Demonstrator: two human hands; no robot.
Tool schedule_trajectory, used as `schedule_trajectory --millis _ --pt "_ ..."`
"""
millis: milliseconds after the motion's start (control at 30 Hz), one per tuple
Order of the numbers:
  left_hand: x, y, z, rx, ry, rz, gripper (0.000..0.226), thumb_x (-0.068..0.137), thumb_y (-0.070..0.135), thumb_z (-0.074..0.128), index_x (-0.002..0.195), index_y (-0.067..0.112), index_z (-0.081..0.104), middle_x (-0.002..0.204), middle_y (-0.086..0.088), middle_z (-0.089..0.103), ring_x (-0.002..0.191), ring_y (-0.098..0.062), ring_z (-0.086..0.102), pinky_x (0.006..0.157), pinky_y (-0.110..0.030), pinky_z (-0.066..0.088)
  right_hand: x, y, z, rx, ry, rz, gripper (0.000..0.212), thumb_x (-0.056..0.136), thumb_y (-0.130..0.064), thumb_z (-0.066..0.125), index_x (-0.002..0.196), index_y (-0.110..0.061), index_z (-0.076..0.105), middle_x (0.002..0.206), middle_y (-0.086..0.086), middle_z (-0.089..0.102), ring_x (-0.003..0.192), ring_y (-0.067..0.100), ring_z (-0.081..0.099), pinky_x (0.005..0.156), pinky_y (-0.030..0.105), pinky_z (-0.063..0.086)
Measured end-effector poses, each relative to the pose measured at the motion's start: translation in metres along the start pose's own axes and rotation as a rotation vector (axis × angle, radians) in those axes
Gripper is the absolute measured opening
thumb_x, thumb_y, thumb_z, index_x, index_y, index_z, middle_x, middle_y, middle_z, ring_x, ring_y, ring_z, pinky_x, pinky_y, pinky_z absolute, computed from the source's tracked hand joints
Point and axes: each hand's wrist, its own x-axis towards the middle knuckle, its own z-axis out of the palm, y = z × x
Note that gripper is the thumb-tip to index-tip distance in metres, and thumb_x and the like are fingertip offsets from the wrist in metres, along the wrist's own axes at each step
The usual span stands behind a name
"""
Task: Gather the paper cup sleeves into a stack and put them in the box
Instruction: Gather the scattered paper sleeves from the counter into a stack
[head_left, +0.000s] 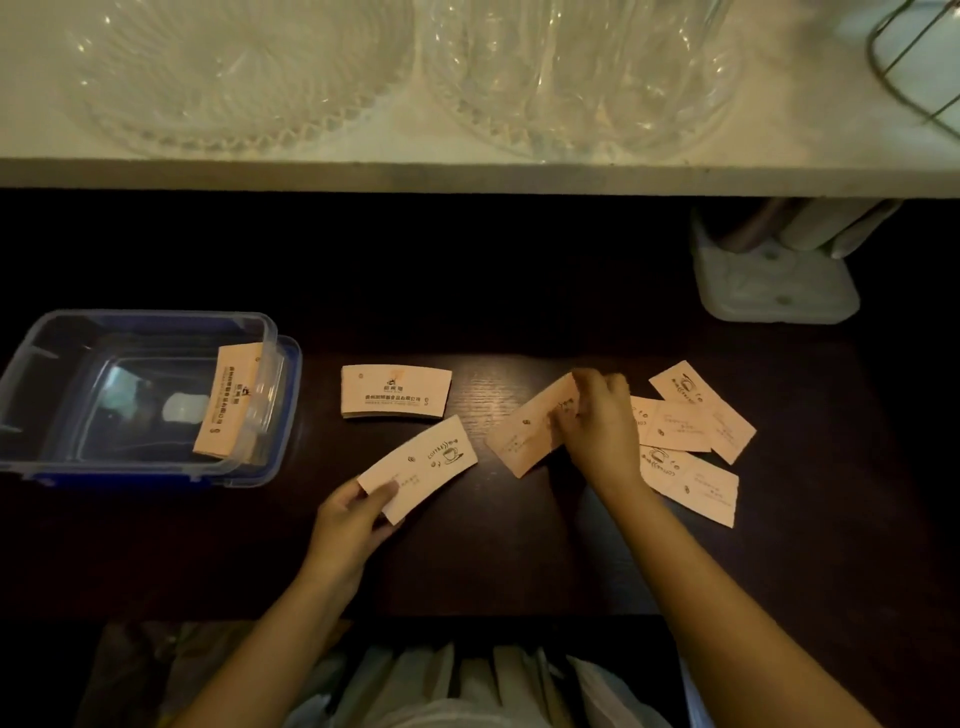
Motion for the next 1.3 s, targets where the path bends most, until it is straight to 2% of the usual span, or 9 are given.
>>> schedule_trajectory --millis 167,267,367,567,733,933,1067,1200,1300 --pt "-0.001 0.011 0.017 -0.118 -0.081 -0.032 0.02 0.088 0.005 0.05 0.102 0.012 0.06 0.098 -0.007 0.066 0.094 -0.021 0.062 0.073 -0.034 0.05 -0.022 0.018 -0.045 0.683 0.094 0.343 0.012 0.084 -0.008 0.063 0.093 -0.015 0.063 0.091 0.001 0.069 0.086 0.015 0.069 0.068 0.026 0.057" --pt "-0.004 0.016 0.029 -0.124 -0.131 -0.051 0.018 0.087 0.005 0.05 0.098 0.014 0.062 0.096 -0.007 0.068 0.091 -0.021 0.064 0.072 -0.034 0.051 -0.033 0.02 -0.065 1.011 0.033 0.445 0.012 0.085 -0.006 0.06 0.082 -0.016 0.065 0.073 -0.004 0.073 0.069 0.005 0.07 0.052 0.013 0.053" --pt "-0.008 0.018 0.042 -0.073 -0.208 -0.047 0.017 0.086 0.006 0.052 0.094 0.015 0.063 0.085 -0.004 0.074 0.081 -0.017 0.069 0.065 -0.029 0.055 -0.039 0.017 -0.067 1.142 -0.121 0.485 0.01 0.085 -0.008 0.059 0.079 -0.013 0.065 0.071 -0.003 0.075 0.07 0.008 0.071 0.054 0.016 0.055" --pt "-0.019 0.019 0.062 -0.002 -0.379 -0.022 0.017 0.087 0.009 0.051 0.098 0.012 0.063 0.084 -0.002 0.076 0.084 -0.016 0.07 0.063 -0.024 0.057 -0.057 0.011 -0.035 0.896 -0.173 0.55 0.004 0.083 -0.01 0.063 0.08 -0.012 0.064 0.082 0.004 0.072 0.076 0.013 0.069 0.063 0.024 0.055" --pt "-0.024 0.009 0.071 0.116 -0.35 0.044 0.019 0.084 0.003 0.054 0.094 0.016 0.063 0.081 0.002 0.075 0.081 -0.012 0.07 0.06 -0.021 0.056 -0.075 0.014 -0.022 0.905 -0.136 0.557 0.013 0.081 -0.008 0.066 0.089 -0.015 0.057 0.091 0.011 0.071 0.078 0.016 0.07 0.068 0.028 0.059" --pt "-0.021 0.006 0.058 0.05 -0.288 -0.01 0.021 0.087 0.002 0.048 0.097 0.017 0.061 0.089 -0.003 0.074 0.084 -0.015 0.069 0.063 -0.026 0.057 -0.034 0.064 -0.04 0.116 0.186 0.131 0.05 0.08 -0.013 0.066 0.126 -0.017 0.047 0.121 0.006 0.058 0.112 0.024 0.053 0.092 0.038 0.046" --pt "-0.019 0.006 0.048 0.03 -0.278 -0.025 0.022 0.087 0.003 0.049 0.101 0.016 0.06 0.092 -0.004 0.073 0.087 -0.016 0.068 0.067 -0.029 0.056 0.017 0.087 -0.046 -0.501 -0.214 -0.166 0.061 0.087 -0.013 0.053 0.141 -0.018 0.027 0.15 0.008 0.032 0.141 0.029 0.019 0.112 0.053 0.017" --pt "-0.022 0.007 0.045 0.033 -0.274 -0.016 0.023 0.087 0.003 0.049 0.102 0.015 0.06 0.096 -0.007 0.072 0.09 -0.019 0.067 0.063 -0.025 0.059 0.044 0.083 -0.053 -0.612 -0.294 -0.296 0.045 0.085 -0.019 0.052 0.129 -0.015 0.042 0.126 0.012 0.054 0.12 0.032 0.044 0.108 0.058 0.013" --pt "-0.024 0.008 0.045 0.02 -0.257 -0.018 0.023 0.088 0.002 0.047 0.103 0.014 0.059 0.1 -0.01 0.068 0.095 -0.022 0.063 0.064 -0.026 0.059 0.049 0.08 -0.056 -0.639 -0.295 -0.334 0.053 0.081 -0.023 0.059 0.13 -0.017 0.041 0.122 0.014 0.052 0.115 0.033 0.045 0.105 0.055 0.017"
